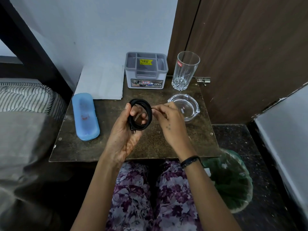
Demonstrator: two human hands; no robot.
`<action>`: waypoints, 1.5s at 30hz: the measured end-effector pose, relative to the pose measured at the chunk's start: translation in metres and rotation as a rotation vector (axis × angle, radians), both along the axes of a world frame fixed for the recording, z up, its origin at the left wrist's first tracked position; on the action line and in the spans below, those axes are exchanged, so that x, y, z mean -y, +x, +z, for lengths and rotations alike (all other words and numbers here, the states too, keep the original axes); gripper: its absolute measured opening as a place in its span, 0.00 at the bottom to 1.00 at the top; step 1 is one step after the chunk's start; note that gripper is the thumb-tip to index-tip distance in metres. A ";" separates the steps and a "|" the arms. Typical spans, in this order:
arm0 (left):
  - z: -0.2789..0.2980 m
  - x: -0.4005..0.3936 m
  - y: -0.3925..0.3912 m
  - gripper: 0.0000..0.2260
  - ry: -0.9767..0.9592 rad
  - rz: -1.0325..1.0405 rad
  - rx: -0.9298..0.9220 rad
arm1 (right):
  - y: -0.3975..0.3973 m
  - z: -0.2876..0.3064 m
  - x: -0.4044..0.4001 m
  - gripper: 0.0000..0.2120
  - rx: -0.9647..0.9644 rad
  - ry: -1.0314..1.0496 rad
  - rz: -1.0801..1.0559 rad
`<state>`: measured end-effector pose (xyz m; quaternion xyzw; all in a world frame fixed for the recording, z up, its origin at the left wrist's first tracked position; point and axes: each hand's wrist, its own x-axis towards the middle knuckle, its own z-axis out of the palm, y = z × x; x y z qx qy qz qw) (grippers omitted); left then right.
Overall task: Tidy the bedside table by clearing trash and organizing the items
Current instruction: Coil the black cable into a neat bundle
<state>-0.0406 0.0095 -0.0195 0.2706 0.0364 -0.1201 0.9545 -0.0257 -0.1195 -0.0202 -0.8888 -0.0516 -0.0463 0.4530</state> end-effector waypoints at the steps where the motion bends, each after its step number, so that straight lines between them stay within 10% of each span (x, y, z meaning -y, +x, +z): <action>1: 0.002 0.002 -0.001 0.12 0.039 0.014 -0.022 | 0.000 0.001 0.001 0.12 0.018 -0.029 -0.030; 8: 0.013 0.008 -0.007 0.13 0.225 0.081 -0.083 | 0.005 0.006 0.001 0.06 0.146 0.024 -0.183; 14: 0.004 0.009 -0.008 0.10 0.386 0.051 -0.114 | 0.010 0.019 0.001 0.05 -0.159 0.645 -0.179; 23: 0.005 0.010 -0.003 0.13 0.362 0.061 -0.073 | 0.006 0.020 0.003 0.06 -0.724 0.983 -0.095; 36: -0.001 0.006 0.010 0.10 0.493 0.146 -0.098 | -0.009 0.008 0.001 0.19 -0.265 0.565 0.274; 45: -0.001 0.013 0.008 0.11 0.578 0.158 -0.080 | -0.008 0.002 -0.003 0.04 -0.023 0.601 -0.115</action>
